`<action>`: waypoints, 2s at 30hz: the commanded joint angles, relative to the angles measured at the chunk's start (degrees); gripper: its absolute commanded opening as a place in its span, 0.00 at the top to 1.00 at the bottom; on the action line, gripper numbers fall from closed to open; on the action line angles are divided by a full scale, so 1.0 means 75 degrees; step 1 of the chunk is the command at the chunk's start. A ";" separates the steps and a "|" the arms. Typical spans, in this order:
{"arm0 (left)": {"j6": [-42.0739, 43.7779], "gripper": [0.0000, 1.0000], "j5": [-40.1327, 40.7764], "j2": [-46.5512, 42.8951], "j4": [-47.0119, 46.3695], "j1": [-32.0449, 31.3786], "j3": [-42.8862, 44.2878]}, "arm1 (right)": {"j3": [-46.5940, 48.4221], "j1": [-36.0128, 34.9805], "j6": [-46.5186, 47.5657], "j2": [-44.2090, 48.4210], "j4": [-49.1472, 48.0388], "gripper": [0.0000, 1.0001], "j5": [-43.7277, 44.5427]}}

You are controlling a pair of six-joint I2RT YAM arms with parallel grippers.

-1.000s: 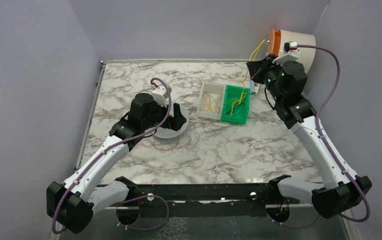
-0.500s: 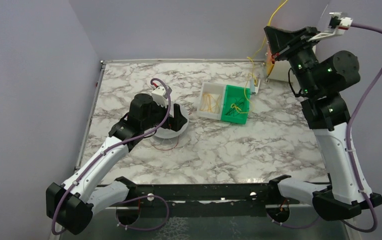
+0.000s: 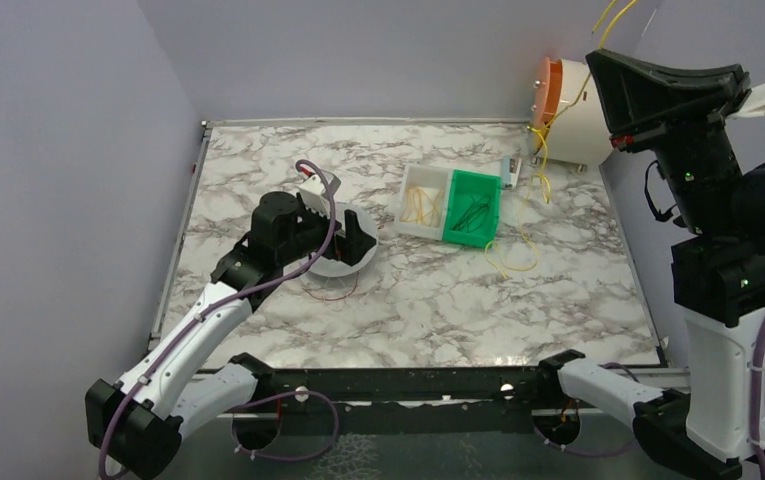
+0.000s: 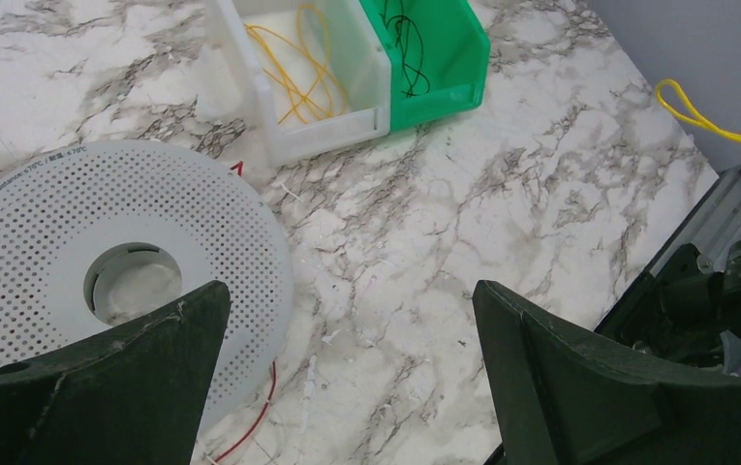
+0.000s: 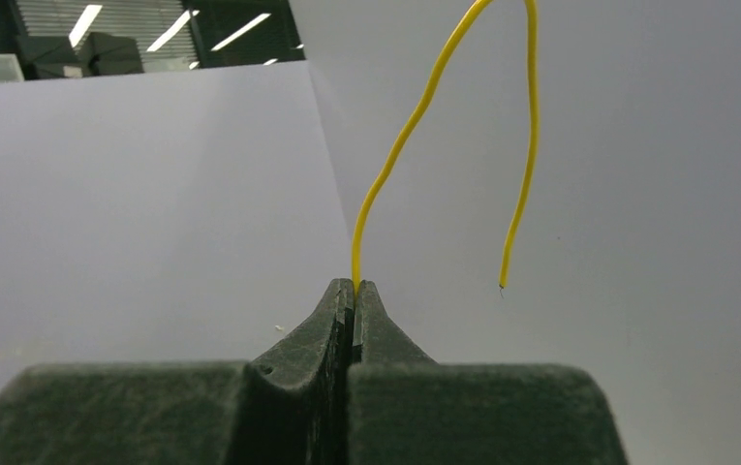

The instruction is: Wrap the cables

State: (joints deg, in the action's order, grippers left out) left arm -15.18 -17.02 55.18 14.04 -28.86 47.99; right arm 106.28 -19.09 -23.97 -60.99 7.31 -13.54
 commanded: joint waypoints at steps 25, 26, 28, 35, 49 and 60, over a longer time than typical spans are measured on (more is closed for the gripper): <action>-0.1134 0.01 -0.3642 -0.1511 -0.1969 -0.0160 0.0260 | -0.7885 0.0026 -0.0047 0.2951 -0.3467 0.99 -0.7114; -0.1129 0.01 -0.3716 -0.1520 -0.1986 -0.0160 0.0268 | -0.7980 0.0026 -0.0331 0.2913 -0.3749 0.99 -0.7303; -0.1117 0.01 -0.3918 -0.1485 -0.2065 -0.0159 0.0318 | -0.8108 0.0026 -0.0957 0.2794 -0.4433 0.99 -0.7694; -0.1879 0.01 -0.5092 -0.1201 -0.3683 -0.0170 0.0314 | -0.8206 0.0026 -0.2781 0.2591 -0.5835 0.99 -0.8155; -0.1629 0.01 -0.4976 -0.0154 -0.4533 -0.1837 0.0711 | -0.8090 -0.0099 -0.5101 0.1994 -0.7305 0.99 -0.7992; -0.1464 0.01 -0.3765 0.0448 -0.5296 -0.2709 0.0815 | -0.8342 -0.0308 -0.6364 0.1814 -0.8358 0.99 -0.7683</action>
State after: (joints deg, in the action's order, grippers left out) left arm -27.88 -50.33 58.15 -21.67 -47.88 52.29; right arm 44.71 -20.67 -66.83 -47.77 -49.67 -72.66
